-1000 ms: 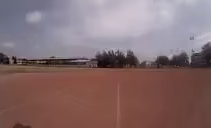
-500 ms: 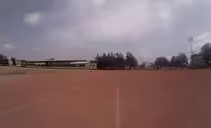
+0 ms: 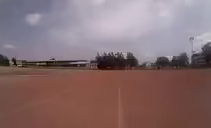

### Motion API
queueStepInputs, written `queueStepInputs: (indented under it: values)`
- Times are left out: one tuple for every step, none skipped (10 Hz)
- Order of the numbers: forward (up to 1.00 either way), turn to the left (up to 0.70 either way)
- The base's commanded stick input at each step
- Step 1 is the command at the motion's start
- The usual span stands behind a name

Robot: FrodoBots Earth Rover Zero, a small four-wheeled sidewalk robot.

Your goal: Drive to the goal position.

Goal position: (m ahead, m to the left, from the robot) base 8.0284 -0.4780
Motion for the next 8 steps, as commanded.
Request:
queueStepInputs:
  values:
    - [0.63, -0.31]
    - [0.63, -0.31]
    - [0.63, -0.31]
    - [0.63, -0.29]
    - [0.63, -0.09]
    - [0.63, 0.0]
    - [0.63, 0.0]
    - [0.63, 0.0]
